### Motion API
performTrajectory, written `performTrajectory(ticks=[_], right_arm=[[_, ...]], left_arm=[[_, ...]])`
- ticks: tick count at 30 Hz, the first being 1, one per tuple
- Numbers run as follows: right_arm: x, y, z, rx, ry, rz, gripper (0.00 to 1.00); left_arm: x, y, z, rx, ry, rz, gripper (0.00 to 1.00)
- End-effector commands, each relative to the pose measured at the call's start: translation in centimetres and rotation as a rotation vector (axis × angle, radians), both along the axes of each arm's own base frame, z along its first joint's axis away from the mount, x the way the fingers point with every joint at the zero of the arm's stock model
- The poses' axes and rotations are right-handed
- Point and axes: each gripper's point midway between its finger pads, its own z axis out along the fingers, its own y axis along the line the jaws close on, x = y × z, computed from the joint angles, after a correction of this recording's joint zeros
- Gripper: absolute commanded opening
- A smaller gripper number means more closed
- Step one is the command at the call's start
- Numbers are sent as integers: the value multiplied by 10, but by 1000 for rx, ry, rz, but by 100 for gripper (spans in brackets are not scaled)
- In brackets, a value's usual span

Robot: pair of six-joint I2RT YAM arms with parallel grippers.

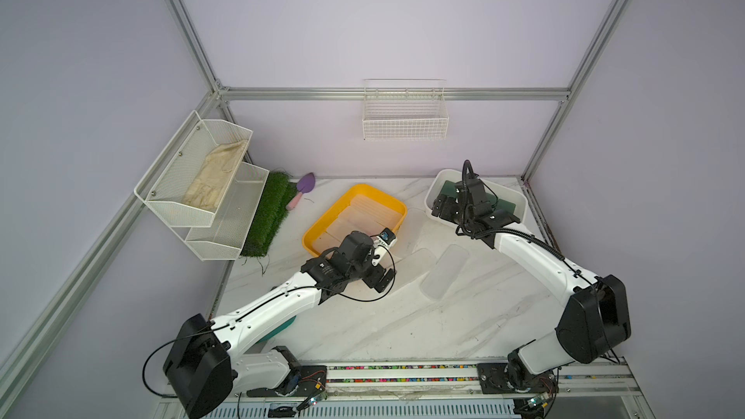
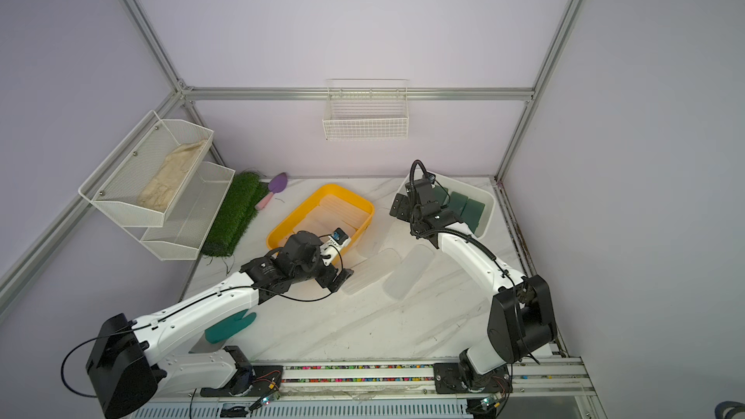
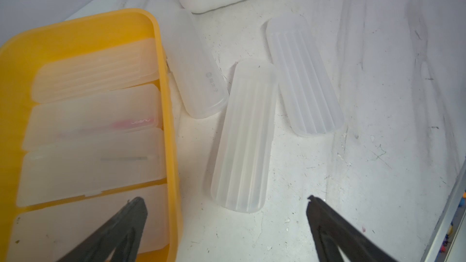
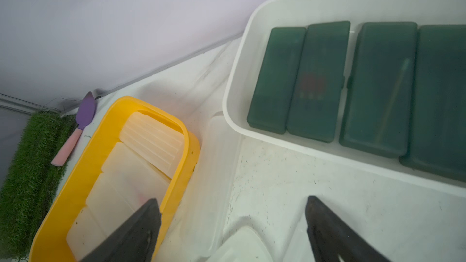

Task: Place the pencil cases by color into the storage box
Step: Pick up the pencil case from the center of the board.

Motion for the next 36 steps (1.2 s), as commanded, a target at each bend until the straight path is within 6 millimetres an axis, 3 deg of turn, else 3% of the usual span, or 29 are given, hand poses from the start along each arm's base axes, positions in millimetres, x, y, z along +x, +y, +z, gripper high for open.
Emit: performTrajectory(ticks=[1,5,16,28,36], right_arm=[[-32,-14,-28,28,137,-84,91],[-61,-24,-56,18,248,-114,91],[-114,-43,-93,62,438,-265,91],[-123,-34,-132,70,608,-298,91],[-115,-28,-145,44,643,-261,97]], left_arm=[[8,-19,27,-10,-86,-18,100],[-1,-31,20,9,-76,-37,100],[-21,-52,0,10,-48,-77,100],[-32,-65,-5,-11,-73,-132,100],[-32,-70,-7,-15,-71,-147,100]])
